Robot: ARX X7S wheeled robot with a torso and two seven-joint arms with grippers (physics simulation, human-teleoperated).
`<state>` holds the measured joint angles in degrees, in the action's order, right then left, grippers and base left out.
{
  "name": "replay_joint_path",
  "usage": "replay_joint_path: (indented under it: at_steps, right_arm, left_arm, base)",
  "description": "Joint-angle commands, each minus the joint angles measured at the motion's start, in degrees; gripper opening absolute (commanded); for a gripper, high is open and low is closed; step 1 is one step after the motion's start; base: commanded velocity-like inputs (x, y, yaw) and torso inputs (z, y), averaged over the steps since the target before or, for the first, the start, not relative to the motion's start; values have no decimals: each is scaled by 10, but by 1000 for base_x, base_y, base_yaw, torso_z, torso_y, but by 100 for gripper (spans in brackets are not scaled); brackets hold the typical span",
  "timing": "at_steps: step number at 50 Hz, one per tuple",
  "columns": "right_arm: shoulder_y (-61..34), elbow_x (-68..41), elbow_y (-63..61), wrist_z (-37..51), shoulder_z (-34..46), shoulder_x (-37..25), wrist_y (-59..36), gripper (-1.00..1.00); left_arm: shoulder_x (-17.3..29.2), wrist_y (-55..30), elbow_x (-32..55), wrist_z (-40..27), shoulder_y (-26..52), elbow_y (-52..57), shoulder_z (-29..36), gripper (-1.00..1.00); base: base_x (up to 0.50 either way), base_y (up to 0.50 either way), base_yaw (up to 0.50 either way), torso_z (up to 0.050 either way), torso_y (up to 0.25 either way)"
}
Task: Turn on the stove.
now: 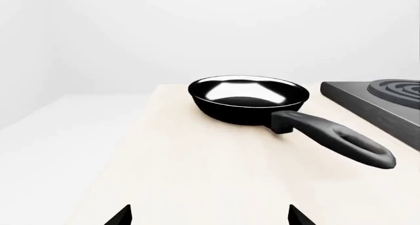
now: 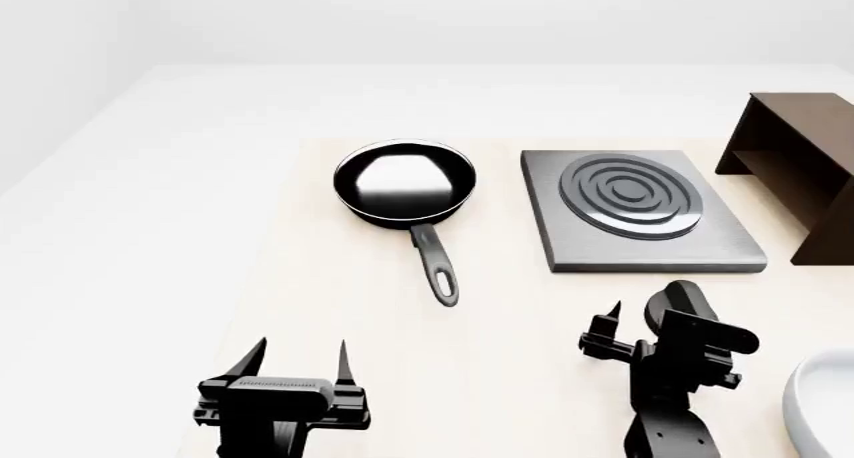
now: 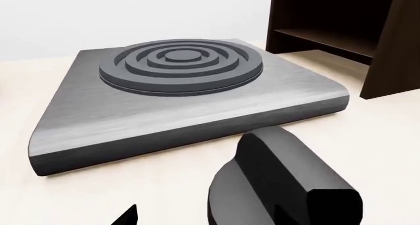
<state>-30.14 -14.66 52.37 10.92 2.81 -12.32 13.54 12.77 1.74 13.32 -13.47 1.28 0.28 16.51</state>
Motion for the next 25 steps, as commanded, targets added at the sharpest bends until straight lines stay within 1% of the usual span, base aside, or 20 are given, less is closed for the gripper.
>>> replay_joint_path:
  at_steps: [1, 11, 25]
  right_arm:
    - [-11, -10, 23, -1, -5, -6, 6, 100]
    - [-32, -13, 71, -9, -10, -9, 27, 100]
    - [-23, -19, 50, -6, -13, -14, 15, 100]
  left_arm:
    - [2, 1, 2, -1, 0, 0, 3, 100]
    - [4, 2, 4, -3, 1, -1, 5, 100]
    - [7, 0, 9, -6, 2, 1, 8, 100]
  base:
    - [0, 0, 0, 0, 0]
    - [0, 0, 0, 0, 0]
    - [0, 0, 0, 0, 0]
